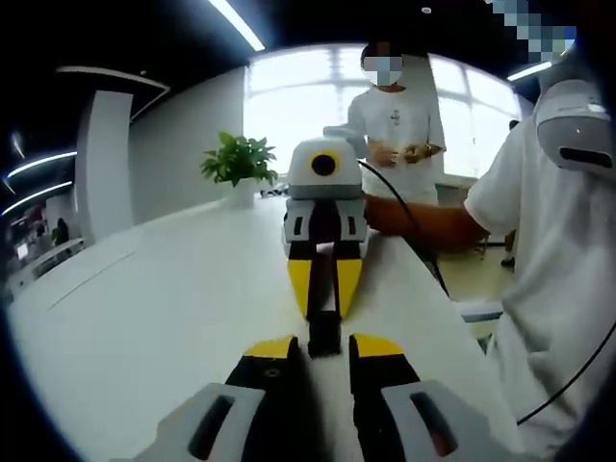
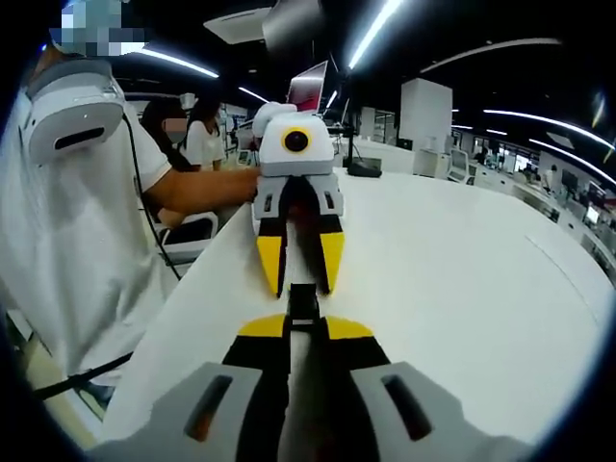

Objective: Snap the two parts of the plastic buckle together until the buckle closes and remains connected.

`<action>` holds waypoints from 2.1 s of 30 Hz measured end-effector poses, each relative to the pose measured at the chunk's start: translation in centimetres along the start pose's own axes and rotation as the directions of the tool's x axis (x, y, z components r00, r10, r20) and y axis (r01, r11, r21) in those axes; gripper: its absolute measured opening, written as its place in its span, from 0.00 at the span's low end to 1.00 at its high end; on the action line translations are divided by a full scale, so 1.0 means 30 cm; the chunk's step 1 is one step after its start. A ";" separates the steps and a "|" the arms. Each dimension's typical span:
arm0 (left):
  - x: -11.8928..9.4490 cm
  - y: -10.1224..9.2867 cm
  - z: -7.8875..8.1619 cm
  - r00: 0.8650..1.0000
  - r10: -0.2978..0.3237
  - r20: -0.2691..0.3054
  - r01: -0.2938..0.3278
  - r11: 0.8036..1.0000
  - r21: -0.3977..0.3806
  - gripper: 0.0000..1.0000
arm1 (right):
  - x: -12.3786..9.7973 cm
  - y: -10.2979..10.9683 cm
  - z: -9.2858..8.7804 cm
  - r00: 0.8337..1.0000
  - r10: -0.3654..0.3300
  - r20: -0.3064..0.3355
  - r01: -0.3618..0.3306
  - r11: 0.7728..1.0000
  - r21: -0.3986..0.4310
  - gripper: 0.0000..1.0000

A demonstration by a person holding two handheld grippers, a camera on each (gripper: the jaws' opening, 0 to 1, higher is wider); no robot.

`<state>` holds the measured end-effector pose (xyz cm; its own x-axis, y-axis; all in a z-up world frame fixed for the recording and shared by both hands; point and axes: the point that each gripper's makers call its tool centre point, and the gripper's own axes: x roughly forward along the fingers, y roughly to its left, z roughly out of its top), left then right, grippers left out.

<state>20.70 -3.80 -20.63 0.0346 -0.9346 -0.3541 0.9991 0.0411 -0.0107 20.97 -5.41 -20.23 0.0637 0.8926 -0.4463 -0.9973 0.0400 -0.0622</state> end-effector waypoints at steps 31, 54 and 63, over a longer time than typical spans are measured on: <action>-0.021 0.038 0.031 0.997 0.053 0.053 -0.052 0.998 -0.021 0.38 | -0.004 -0.014 -0.002 1.000 -0.001 0.020 0.001 1.000 0.009 0.11; -0.045 0.122 0.045 0.979 0.186 0.080 -0.179 0.980 -0.086 0.39 | -0.008 -0.107 -0.008 0.999 -0.043 0.004 0.043 0.998 0.037 0.12; -0.060 0.154 0.054 0.967 0.239 0.087 -0.230 0.968 -0.104 0.39 | -0.009 -0.186 -0.015 0.999 -0.043 -0.010 0.043 0.998 0.048 0.12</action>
<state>25.29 -2.49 -18.52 0.2748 -0.9247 -0.2635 0.9562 0.2917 -0.0261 26.54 -6.07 -20.18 0.1066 0.8854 -0.4524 -0.9942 0.1002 -0.0381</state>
